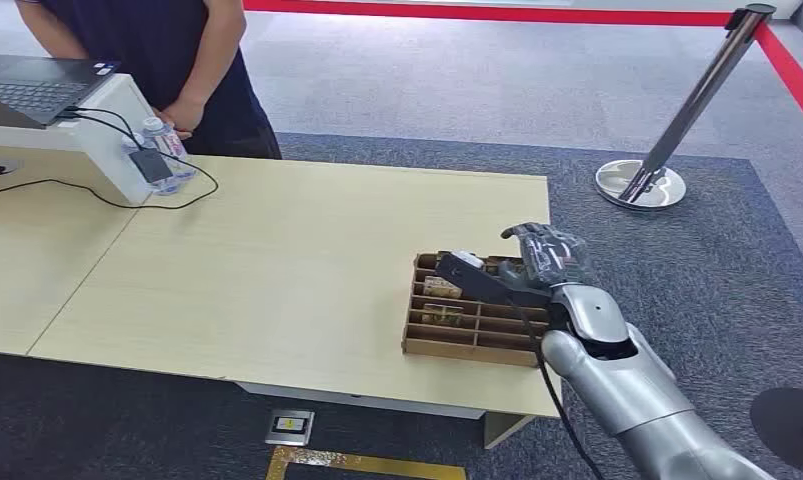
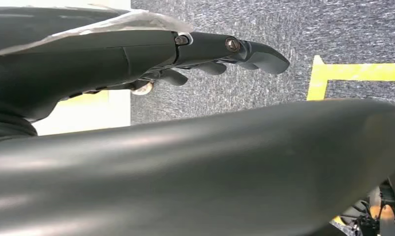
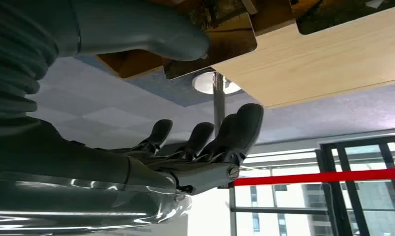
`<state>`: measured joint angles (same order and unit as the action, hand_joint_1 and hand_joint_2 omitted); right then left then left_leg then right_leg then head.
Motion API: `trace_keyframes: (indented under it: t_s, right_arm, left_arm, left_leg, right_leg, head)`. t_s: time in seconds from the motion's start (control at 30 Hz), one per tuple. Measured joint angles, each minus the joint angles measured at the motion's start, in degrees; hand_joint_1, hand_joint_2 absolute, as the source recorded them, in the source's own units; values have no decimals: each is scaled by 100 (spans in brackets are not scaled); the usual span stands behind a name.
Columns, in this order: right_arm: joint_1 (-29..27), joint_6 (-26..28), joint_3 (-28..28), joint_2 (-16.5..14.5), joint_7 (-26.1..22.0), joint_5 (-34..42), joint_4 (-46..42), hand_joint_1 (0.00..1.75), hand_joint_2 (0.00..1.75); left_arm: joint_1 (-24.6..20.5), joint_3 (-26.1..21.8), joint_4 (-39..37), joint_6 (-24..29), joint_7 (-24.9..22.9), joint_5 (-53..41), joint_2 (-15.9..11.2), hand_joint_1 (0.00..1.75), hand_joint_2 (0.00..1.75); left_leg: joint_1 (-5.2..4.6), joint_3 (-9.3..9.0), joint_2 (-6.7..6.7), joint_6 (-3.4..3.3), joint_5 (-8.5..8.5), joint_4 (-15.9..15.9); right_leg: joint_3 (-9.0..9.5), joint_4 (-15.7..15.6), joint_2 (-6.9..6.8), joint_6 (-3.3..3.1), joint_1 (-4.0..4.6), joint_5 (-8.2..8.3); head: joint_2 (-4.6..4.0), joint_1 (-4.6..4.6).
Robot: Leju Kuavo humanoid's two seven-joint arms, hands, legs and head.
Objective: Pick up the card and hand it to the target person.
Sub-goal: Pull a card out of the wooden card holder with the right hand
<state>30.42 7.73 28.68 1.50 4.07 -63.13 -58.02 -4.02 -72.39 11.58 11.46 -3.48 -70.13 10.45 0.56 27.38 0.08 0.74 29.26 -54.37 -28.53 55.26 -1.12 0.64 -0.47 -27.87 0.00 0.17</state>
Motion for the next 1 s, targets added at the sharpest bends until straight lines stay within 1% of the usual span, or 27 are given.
trace_keyframes:
  t_s: [0.23, 0.5, 0.73, 1.0]
  right_arm:
    - [-9, -56, 2, 126, -38, 77, -16, 77, 175]
    - [-35, -104, 4, 221, -56, 213, -24, 81, 175]
    - [-34, -106, 4, 231, -70, 255, 35, 89, 175]
    - [-31, -121, 14, 198, -87, 255, 81, 89, 175]
  left_arm:
    - [7, 0, 0, -15, 21, -3, 0, 0, 0]
    - [12, 0, 0, -16, 52, -30, 0, 0, 0]
    - [12, 0, -1, -16, 52, -36, 0, 0, 0]
    - [11, 0, -2, -14, 50, -36, 1, 0, 0]
  left_leg:
    - [0, 0, 0, 0, 0, 0]
    - [0, 1, 0, 0, 0, 0]
    - [0, 2, 0, 0, 0, 0]
    - [0, 3, 0, 0, 0, 0]
  right_leg:
    - [0, 0, 0, 0, 0, 0]
    - [0, 0, 0, 0, 0, 0]
    - [0, 0, 0, 1, 0, 1]
    - [0, 0, 0, 1, 0, 0]
  head:
    - [0, 0]
    - [0, 0]
    - [0, 0]
    - [0, 0]
